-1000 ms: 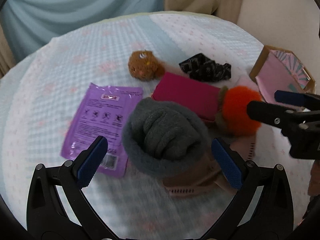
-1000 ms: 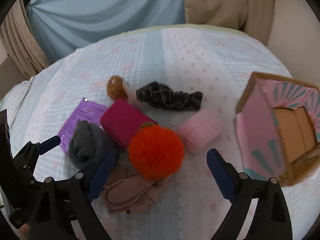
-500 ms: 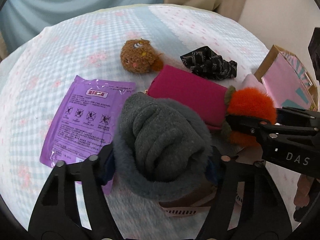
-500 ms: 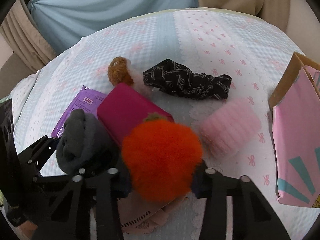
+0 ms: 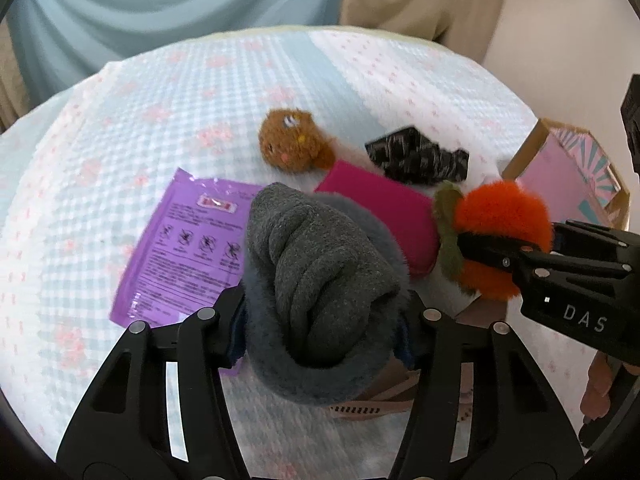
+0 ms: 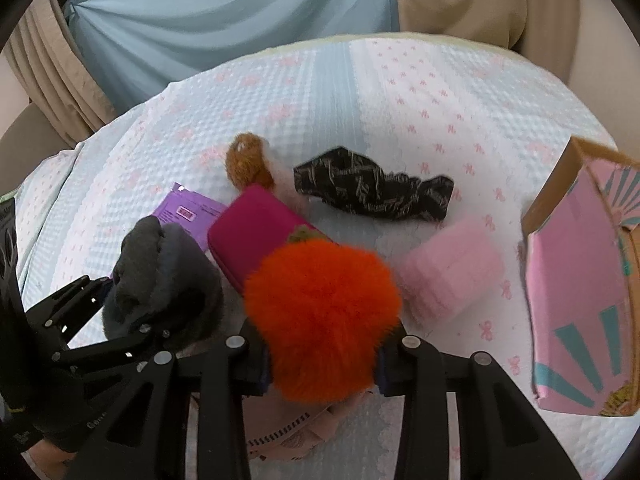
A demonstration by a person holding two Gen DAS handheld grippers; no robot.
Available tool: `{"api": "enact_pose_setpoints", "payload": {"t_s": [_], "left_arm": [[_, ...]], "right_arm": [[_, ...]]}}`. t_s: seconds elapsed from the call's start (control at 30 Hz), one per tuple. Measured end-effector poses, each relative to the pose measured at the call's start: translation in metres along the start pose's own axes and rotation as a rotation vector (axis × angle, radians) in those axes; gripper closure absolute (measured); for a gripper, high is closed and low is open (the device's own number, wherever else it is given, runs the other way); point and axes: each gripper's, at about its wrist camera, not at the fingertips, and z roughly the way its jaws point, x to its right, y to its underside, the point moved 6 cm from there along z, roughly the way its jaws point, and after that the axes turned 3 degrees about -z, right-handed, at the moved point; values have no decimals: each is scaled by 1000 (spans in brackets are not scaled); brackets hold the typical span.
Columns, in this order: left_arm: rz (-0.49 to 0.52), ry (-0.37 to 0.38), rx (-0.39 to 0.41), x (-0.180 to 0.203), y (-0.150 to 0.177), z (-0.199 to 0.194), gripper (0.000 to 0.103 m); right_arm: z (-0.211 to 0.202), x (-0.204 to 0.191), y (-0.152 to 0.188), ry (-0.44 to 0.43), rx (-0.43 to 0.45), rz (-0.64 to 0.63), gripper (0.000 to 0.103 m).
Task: Organize soft objects
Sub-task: 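Grasp the grey sock with the left tool while the right tool grasps the red pompom, then carry sock and pompom into the box and open both tools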
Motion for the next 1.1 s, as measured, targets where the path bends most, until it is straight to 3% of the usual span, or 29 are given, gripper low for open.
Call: {"api": "enact_pose_setpoints", "payload": {"t_s": [0.27,0.63,0.87,1.1], "left_arm": [[-45,-46,63,4,-28,-61,51],[-106,-113,165,40,-78,-199,51],[-123,-131,192,99,-95,-267,51],[-86,-85,215,183,-120,-282,51]], "right_arm": [[-62,-8,-22,34,81,-44,69],[-211,-12,-55,50,193,-83,69],[-300,14,-62,54,243,-71,69],[-357,88,-66,120,279,-17,69]]}}
